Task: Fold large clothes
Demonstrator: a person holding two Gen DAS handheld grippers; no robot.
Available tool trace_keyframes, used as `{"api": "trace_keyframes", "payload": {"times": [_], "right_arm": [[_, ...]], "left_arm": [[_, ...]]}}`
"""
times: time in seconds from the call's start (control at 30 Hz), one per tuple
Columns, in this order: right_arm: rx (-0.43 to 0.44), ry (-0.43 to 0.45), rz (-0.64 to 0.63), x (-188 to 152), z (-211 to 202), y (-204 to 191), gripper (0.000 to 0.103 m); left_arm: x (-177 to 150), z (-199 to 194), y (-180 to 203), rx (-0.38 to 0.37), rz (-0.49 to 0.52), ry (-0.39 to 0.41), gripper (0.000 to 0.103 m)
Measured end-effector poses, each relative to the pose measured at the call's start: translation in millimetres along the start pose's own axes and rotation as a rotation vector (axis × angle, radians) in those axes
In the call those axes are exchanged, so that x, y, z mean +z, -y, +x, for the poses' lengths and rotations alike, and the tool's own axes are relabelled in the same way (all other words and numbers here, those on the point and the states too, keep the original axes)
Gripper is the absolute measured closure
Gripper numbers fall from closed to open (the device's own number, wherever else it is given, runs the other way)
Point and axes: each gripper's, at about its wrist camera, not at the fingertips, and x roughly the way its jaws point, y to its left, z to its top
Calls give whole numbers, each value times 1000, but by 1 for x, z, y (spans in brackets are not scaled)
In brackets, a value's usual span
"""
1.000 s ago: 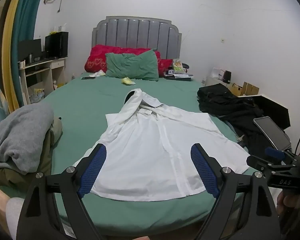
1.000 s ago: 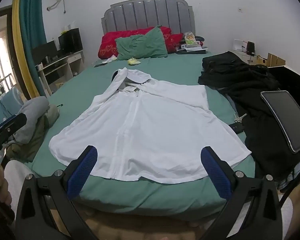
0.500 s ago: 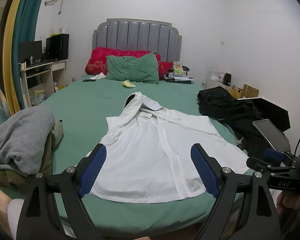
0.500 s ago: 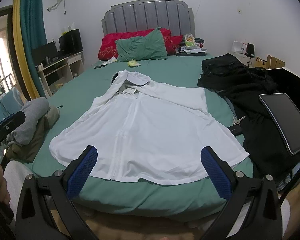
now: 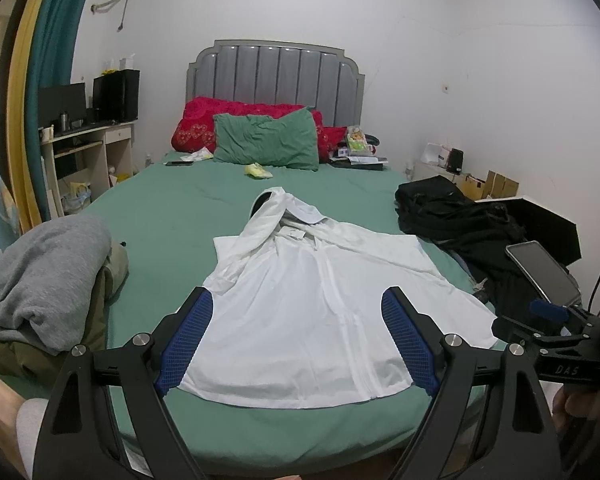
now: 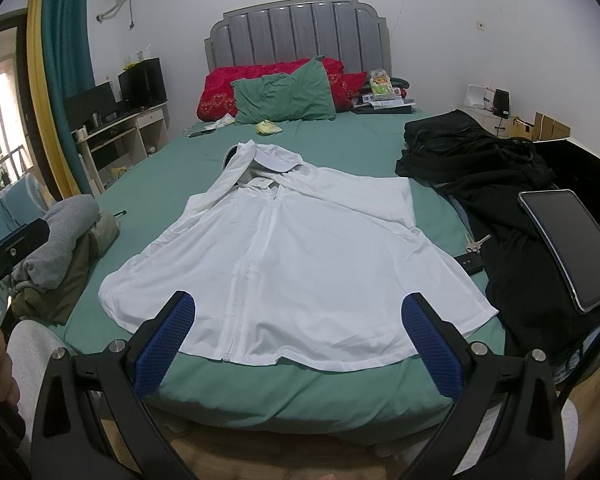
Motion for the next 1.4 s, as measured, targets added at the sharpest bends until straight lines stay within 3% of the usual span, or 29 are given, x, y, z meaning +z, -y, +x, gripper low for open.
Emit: {"api": "trace_keyframes", "payload": {"times": [1.4], "right_arm": [[-3, -3, 8, 5, -5, 0, 1]], "left_arm": [[2, -1, -4, -12, -10, 6, 14]]}}
